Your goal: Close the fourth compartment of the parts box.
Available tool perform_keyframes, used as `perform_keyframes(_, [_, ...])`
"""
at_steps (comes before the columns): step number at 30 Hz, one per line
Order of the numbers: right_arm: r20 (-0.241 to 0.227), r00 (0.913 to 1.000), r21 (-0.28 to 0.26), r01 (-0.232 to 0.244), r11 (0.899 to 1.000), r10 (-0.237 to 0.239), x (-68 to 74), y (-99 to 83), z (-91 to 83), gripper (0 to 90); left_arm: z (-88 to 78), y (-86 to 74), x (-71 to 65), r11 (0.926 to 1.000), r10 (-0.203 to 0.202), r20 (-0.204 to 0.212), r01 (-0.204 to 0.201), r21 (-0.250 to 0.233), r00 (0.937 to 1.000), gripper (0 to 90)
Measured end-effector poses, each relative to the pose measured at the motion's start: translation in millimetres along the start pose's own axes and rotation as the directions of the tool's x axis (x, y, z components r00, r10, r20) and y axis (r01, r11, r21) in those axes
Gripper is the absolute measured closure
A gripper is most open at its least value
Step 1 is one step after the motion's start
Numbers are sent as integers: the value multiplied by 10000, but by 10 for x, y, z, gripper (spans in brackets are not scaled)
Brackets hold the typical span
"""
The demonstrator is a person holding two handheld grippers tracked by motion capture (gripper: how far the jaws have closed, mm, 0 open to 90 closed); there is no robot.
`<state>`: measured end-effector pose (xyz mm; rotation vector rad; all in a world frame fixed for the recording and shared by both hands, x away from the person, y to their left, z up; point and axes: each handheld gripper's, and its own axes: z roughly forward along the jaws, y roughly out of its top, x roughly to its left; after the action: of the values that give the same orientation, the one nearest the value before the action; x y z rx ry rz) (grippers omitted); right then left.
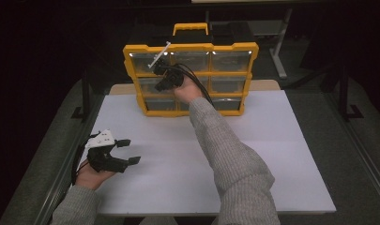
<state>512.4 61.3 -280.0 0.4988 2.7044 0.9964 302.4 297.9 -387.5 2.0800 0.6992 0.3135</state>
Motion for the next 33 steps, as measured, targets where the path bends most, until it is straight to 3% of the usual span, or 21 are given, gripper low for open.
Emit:
perform_keyframes(11, [245,9996,-14,120,9999,-120,6,11,-51,890,11,5,-5,10000,38,12,-38,4,10000,206])
perform_keyframes(22, [391,9991,-238,-176,9996,185,-29,-10,-33,889,5,7,-7,10000,61,-5,-61,-11,10000,206])
perform_keyframes(33, [-482,9981,-625,-407,9972,377,-29,-148,-96,829,15,22,-20,10000,59,6,-59,42,10000,206])
